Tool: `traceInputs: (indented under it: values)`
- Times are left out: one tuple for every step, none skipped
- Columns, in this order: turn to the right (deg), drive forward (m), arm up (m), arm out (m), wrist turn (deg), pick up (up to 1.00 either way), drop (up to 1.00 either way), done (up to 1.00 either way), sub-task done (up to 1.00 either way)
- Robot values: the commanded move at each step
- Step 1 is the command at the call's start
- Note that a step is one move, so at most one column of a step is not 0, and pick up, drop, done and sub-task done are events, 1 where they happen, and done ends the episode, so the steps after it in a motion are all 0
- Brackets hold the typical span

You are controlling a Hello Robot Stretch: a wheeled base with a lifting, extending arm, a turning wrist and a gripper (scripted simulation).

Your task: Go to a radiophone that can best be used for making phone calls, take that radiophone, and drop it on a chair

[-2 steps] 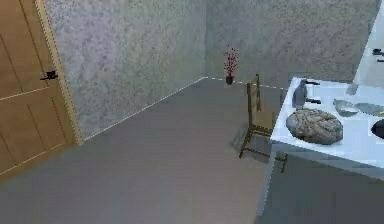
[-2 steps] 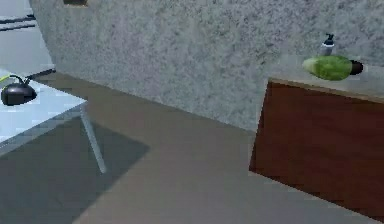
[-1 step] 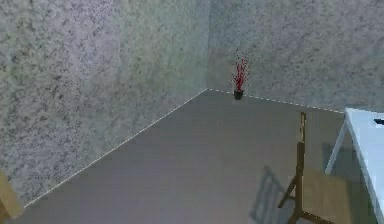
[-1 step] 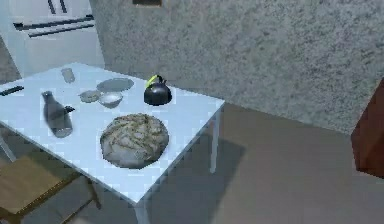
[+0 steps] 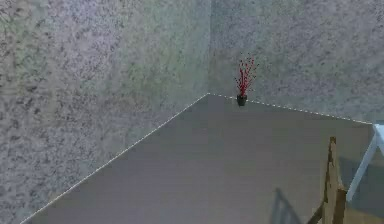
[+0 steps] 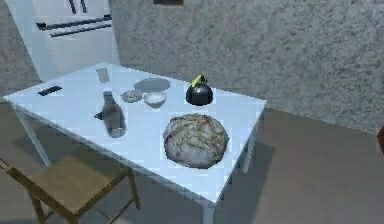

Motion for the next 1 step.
traceInputs:
  values:
    - [-21.0, 0.0, 0.0, 0.0, 0.0, 0.0, 0.0, 0.0, 0.0]
